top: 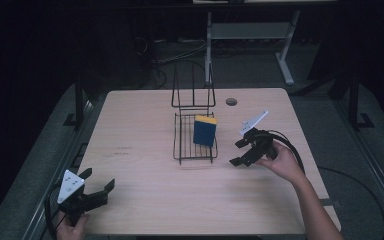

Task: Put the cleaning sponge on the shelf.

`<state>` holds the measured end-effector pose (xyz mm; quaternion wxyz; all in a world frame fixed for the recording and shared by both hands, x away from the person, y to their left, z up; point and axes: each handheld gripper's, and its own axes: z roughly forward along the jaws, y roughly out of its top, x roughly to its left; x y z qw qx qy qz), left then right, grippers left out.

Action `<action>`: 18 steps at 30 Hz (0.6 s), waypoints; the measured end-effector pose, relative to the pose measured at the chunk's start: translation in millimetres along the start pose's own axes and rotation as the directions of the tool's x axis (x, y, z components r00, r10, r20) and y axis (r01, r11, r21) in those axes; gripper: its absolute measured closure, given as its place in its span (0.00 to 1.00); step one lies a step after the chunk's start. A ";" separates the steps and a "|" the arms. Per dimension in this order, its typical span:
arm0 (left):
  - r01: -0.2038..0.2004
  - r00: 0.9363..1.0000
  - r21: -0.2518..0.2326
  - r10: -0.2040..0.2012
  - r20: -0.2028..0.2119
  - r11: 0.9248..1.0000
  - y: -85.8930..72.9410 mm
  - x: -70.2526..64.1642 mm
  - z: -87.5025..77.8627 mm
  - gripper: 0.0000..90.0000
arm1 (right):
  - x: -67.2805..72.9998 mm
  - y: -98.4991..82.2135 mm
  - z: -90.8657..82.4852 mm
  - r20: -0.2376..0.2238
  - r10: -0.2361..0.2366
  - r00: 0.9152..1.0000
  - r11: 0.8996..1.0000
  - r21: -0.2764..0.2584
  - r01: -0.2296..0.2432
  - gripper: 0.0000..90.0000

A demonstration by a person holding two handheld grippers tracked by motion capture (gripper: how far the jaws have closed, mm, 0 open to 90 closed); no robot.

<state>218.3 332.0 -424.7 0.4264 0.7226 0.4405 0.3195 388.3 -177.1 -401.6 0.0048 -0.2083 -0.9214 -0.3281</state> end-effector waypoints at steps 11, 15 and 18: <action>-0.003 1.000 0.000 0.003 0.002 1.000 0.0 -0.7 0.5 0.16 | 4.2 -11.5 -1.8 0.008 0.012 1.000 1.000 -0.009 -0.012 0.20; -0.002 1.000 0.000 0.002 0.004 1.000 0.0 -0.9 0.4 0.16 | 4.8 -14.2 -1.6 0.012 0.016 1.000 1.000 -0.011 -0.016 0.20; -0.004 1.000 -0.002 0.004 0.003 1.000 -0.1 -0.7 0.3 0.16 | 6.4 -16.6 -2.1 0.010 0.017 1.000 1.000 -0.023 -0.017 0.20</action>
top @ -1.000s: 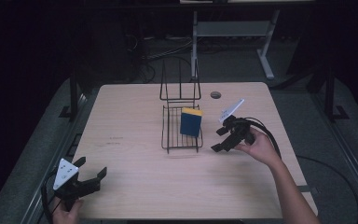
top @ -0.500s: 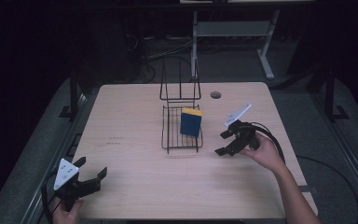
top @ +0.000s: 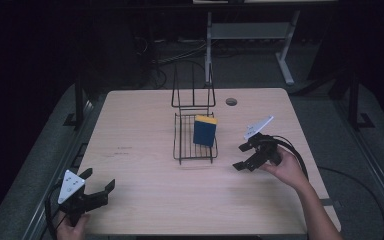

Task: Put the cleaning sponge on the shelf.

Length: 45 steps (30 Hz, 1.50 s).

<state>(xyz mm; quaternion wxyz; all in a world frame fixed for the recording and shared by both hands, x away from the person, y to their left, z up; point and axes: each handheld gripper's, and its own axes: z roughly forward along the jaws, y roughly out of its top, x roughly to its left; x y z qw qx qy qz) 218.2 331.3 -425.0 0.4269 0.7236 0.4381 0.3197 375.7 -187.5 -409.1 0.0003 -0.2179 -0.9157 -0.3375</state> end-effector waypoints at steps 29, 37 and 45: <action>-0.003 1.000 0.003 0.003 0.000 1.000 0.1 -1.0 0.2 0.16 | 19.2 -30.4 -9.5 0.016 0.012 1.000 1.000 -0.019 -0.012 0.20; -0.004 1.000 0.003 0.004 -0.001 1.000 0.2 -1.1 0.1 0.16 | 25.2 -37.9 -13.5 0.025 0.013 1.000 1.000 -0.022 -0.013 0.20; -0.005 1.000 0.005 0.005 -0.001 1.000 0.3 -1.1 -0.1 0.16 | 30.3 -47.6 -17.9 0.034 0.013 0.999 0.999 -0.034 -0.012 0.20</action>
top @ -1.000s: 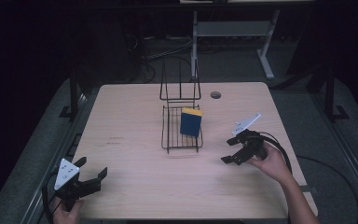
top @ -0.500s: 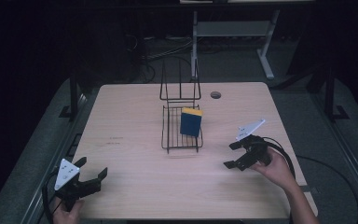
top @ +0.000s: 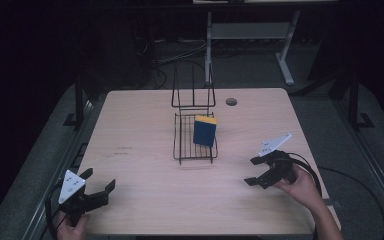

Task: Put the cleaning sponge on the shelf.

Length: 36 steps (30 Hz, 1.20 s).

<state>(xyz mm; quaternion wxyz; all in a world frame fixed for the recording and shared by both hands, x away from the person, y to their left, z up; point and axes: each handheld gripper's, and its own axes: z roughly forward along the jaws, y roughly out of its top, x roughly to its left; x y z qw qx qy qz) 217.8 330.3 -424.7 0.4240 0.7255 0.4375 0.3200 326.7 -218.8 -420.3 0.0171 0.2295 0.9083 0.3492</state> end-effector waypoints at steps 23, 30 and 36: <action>0.000 1.000 -0.003 0.000 -0.001 1.000 0.0 -0.5 -0.1 0.16 | 14.6 -26.0 -9.5 0.012 0.012 1.000 1.000 -0.012 -0.012 0.20; -0.001 1.000 -0.003 0.001 0.001 1.000 0.1 -0.8 0.3 0.16 | 17.5 -36.7 -8.7 0.015 0.028 0.999 1.000 -0.014 -0.028 0.20; -0.002 1.000 -0.001 0.002 0.001 1.000 0.0 -0.7 0.6 0.16 | 23.0 -44.7 -11.1 0.017 0.035 0.999 0.999 -0.026 -0.035 0.20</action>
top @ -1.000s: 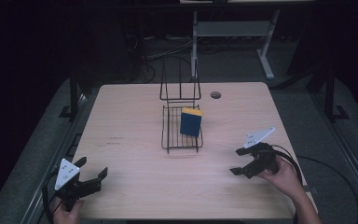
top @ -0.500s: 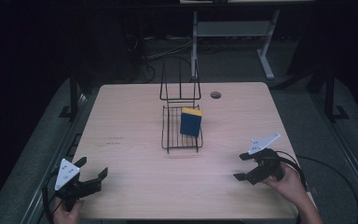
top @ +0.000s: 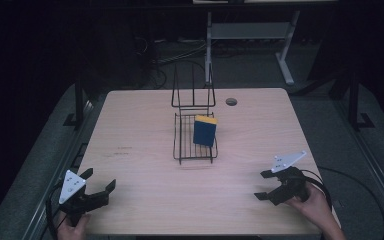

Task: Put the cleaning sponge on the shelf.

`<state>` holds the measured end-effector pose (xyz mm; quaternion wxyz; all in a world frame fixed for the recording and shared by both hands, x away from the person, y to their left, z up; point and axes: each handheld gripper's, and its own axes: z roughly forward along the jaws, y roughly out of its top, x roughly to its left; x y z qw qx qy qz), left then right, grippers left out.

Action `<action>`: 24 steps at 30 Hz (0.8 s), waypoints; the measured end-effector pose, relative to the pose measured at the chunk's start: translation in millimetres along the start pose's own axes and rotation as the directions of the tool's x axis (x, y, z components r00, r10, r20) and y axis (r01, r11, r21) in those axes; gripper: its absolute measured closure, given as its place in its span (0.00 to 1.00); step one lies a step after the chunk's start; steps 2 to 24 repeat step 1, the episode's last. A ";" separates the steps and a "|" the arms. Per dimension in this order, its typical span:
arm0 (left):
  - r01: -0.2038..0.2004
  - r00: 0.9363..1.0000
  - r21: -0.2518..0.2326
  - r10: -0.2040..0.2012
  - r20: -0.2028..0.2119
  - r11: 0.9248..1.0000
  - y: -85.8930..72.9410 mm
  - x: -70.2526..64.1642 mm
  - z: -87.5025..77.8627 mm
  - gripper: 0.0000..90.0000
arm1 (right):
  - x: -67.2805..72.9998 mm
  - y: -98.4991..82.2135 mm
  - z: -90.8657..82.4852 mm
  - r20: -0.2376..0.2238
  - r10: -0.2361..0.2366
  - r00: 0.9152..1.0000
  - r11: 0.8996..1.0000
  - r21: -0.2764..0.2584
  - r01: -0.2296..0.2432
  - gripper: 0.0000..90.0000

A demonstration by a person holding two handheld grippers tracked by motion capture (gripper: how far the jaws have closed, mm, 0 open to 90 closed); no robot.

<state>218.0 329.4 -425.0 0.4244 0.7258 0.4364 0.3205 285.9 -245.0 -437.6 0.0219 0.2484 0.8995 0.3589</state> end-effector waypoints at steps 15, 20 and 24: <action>-0.001 1.000 -0.001 0.001 0.000 1.000 0.0 0.1 -0.1 0.16 | 1.4 -0.9 -0.5 0.002 -0.002 1.000 1.000 0.000 0.002 0.20; -0.001 1.000 -0.001 0.001 0.000 1.000 0.0 0.1 -0.1 0.16 | 1.4 -0.9 -0.5 0.002 -0.002 1.000 1.000 0.000 0.002 0.20; -0.001 1.000 -0.001 0.001 0.000 1.000 0.0 0.1 -0.1 0.16 | 1.4 -0.9 -0.5 0.002 -0.002 1.000 1.000 0.000 0.002 0.20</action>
